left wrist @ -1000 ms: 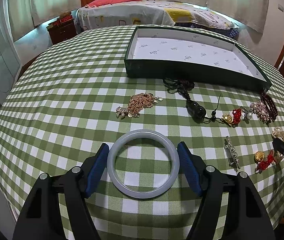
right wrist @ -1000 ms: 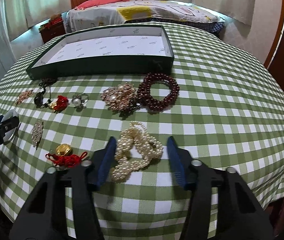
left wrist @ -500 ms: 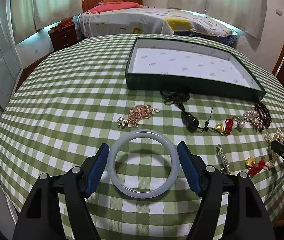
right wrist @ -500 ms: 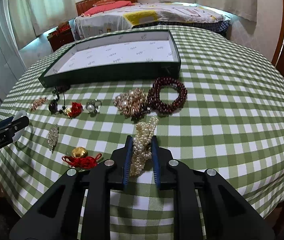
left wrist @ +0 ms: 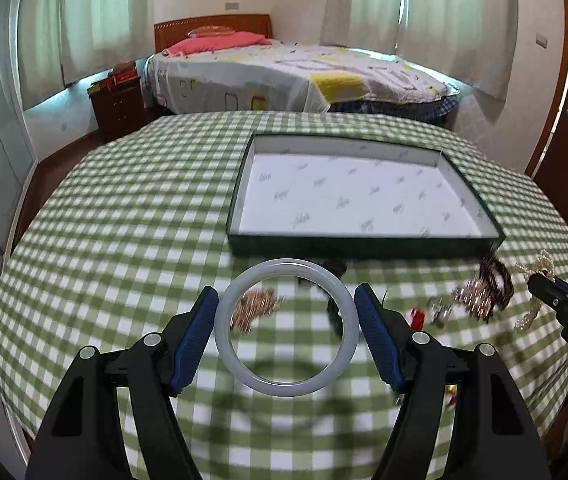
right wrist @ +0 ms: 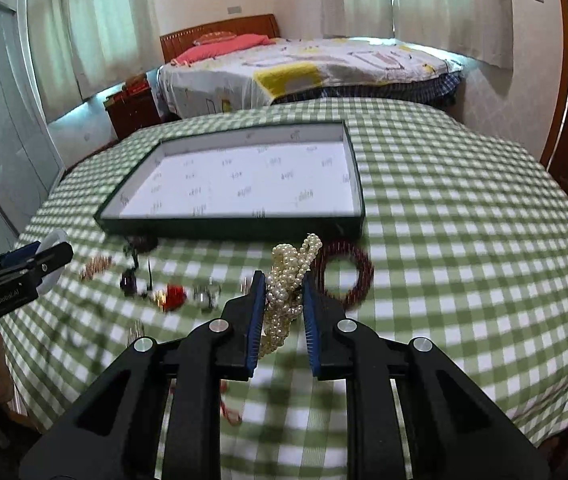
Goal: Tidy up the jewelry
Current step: 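Carry the bangle with the left tool into the tray while the right tool drops the pearls there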
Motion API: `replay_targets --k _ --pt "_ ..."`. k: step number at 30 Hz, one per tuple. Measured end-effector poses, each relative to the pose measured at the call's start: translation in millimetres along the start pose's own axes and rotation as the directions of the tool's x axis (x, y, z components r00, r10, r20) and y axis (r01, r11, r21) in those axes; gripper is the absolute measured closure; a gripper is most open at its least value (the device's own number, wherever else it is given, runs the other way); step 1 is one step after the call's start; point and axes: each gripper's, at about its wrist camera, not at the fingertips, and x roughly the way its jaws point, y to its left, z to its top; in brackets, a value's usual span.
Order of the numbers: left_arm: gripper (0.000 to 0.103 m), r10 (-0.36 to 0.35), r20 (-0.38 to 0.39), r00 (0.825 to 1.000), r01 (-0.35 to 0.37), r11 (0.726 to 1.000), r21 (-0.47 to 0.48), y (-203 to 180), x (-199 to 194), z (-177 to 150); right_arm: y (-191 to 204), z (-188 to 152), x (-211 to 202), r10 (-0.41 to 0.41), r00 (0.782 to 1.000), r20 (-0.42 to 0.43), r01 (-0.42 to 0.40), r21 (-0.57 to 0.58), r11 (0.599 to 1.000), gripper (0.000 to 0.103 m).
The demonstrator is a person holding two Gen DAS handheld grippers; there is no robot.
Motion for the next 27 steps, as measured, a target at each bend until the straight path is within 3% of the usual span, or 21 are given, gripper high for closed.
replay_targets --k 11,16,21,27 --pt "0.035 -0.041 0.103 0.994 0.038 0.999 0.030 -23.6 14.8 61.0 -1.0 73.9 20.9 0.022 0.992 0.121 -0.019 -0.028 0.999 0.085" --pt "0.035 -0.046 0.134 0.990 0.040 0.998 0.049 -38.8 35.9 85.1 -3.3 94.0 42.5 0.030 0.991 0.129 -0.024 -0.046 0.999 0.085" --pt "0.035 -0.048 0.084 0.995 0.043 0.998 0.053 -51.0 74.6 88.2 -8.7 92.9 80.0 0.022 0.998 0.065 -0.018 -0.062 0.998 0.085" --pt "0.035 -0.033 -0.034 0.999 0.035 0.998 0.058 -53.6 122.5 74.5 -23.4 74.2 126.2 0.016 0.998 -0.068 -0.018 -0.039 0.999 0.085"
